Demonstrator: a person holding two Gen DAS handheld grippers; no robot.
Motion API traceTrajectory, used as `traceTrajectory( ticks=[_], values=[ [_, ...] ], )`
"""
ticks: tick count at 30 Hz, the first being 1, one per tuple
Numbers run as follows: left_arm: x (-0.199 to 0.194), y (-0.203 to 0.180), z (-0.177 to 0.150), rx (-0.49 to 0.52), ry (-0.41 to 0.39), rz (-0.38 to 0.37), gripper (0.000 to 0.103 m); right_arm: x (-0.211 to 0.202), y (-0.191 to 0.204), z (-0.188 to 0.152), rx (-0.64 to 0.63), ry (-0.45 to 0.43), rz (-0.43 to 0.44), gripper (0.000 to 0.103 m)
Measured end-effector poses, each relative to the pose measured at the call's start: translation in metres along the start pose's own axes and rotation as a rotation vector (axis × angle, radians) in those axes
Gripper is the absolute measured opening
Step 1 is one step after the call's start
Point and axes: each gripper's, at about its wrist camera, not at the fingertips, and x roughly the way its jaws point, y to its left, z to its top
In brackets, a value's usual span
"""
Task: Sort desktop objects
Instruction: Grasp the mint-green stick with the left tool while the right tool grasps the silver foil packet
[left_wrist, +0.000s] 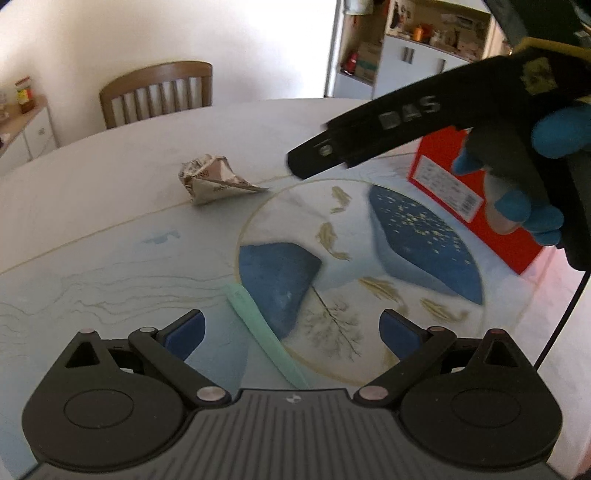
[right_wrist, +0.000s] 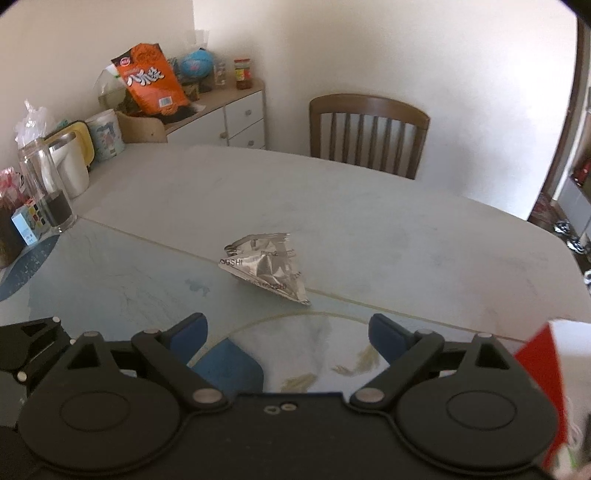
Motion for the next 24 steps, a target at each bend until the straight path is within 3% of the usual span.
traceTrajectory(
  ticks=[11, 20, 24],
  values=[
    [0.024, -0.001, -0.006, -0.025, -0.019, 0.089, 0.1, 0.067, 0.005, 0.014, -0.054, 0.024, 0.061, 0.095],
    [0.029, -0.002, -0.009, -0.019, -0.027, 0.111, 0.083, 0.098, 0.009, 0.019, -0.088, 0.035, 0.052, 0.091],
    [0.029, 0.0, -0.009, -0.001, -0.044, 0.128, 0.071, 0.105, 0.01, 0.021, -0.098, 0.041, 0.047, 0.088]
  ],
)
